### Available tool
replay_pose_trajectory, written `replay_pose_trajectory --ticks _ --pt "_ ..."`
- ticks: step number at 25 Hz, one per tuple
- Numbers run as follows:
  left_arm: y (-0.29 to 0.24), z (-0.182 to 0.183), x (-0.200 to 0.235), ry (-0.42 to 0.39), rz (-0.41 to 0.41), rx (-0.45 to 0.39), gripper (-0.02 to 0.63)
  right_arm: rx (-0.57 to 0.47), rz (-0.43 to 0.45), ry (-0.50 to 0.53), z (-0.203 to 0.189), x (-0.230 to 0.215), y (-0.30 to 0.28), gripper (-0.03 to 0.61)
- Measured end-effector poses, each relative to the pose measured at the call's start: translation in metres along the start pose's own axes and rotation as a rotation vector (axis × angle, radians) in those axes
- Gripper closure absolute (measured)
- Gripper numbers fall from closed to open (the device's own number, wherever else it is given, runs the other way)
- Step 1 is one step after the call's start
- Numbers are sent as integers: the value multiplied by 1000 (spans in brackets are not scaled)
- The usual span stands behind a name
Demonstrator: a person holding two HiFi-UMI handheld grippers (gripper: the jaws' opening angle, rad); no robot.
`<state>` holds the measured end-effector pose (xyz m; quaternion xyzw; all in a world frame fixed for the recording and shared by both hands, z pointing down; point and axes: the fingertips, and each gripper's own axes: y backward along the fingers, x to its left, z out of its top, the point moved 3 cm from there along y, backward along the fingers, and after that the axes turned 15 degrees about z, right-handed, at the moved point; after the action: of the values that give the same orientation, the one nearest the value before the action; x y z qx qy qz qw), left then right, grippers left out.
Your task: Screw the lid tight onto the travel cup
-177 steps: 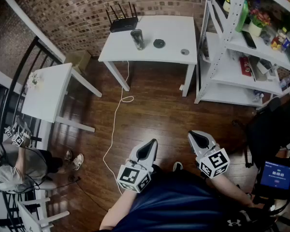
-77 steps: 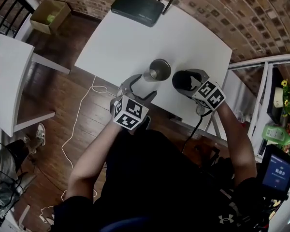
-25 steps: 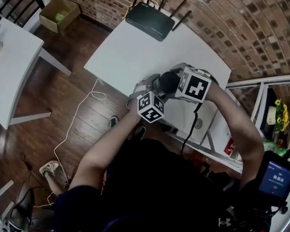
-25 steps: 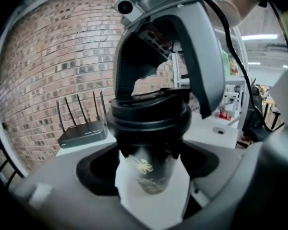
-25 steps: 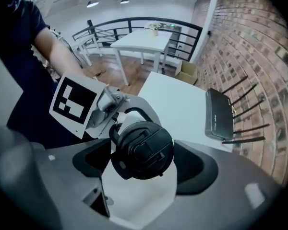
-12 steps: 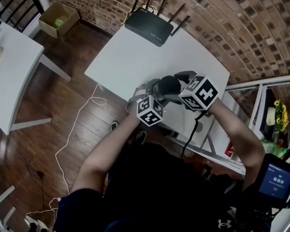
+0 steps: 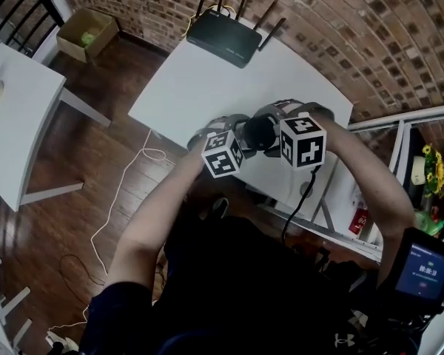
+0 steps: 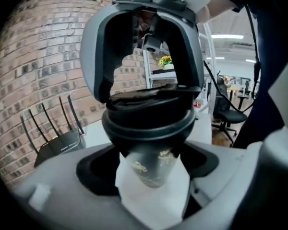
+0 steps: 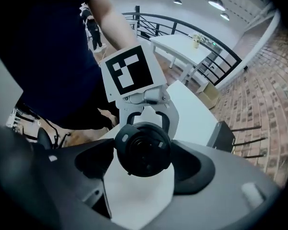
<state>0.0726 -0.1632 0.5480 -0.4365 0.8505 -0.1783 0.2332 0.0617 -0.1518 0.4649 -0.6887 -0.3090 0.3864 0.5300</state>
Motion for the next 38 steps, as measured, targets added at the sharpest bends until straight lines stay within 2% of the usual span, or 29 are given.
replay_pose_trajectory --ticks 2,3,6,7,8,9,10,13,14,15,18,22,24,26,27,30,31,33,35,38 --pt "0 0 0 9 4 3 221 -32 -3 -91 0 -2 2 207" --pt "0 0 1 26 19 4 221 -70 -7 -187 -1 -4 4 210" --pt "1 -6 13 158 107 4 218 -257 -65 -535 -5 -8 12 378" --pt "2 -8 16 199 132 -2 218 -312 -88 -603 -4 -7 14 420" --pt "3 -8 16 215 148 -9 218 -339 -103 -626 -2 -5 15 425" --pt "4 -8 14 209 152 -15 218 -331 -111 -601 0 -2 16 423" --pt "4 -7 11 186 143 -18 218 -293 -119 -525 3 2 16 423" --pt "4 -4 0 47 56 -18 219 -97 -133 -147 5 16 16 384" --pt "3 -3 -3 -5 20 -17 219 -37 -110 -65 2 20 13 363" --pt "2 -2 -6 -48 -11 -13 219 1 -72 -36 -2 22 9 291" --pt "1 0 -7 -120 -71 5 219 -23 14 -83 -8 18 3 184" --pt "0 1 -11 -186 -104 12 219 -78 -5 -87 -6 7 -4 172" --pt "-1 1 -15 -189 -104 15 219 -98 6 -112 -6 9 -8 186" --pt "-3 0 -15 -157 -92 20 219 -146 5 -213 -8 6 -5 190" --pt "-3 -2 -13 -131 -79 24 219 -176 -5 -302 -11 3 -3 192" --pt "-5 -5 -3 -28 3 44 218 -280 -56 -685 -30 -10 -1 193" --pt "-4 -5 -3 -2 41 45 218 -325 -60 -778 -31 -11 -1 195" --pt "-4 -5 -5 17 118 42 218 -367 -66 -847 -31 -10 -2 196" --pt "-1 -9 -6 40 206 53 218 -335 -105 -840 -34 -10 -5 199" --pt "6 -19 -9 172 316 74 218 -346 -144 -893 -36 -12 -7 200"
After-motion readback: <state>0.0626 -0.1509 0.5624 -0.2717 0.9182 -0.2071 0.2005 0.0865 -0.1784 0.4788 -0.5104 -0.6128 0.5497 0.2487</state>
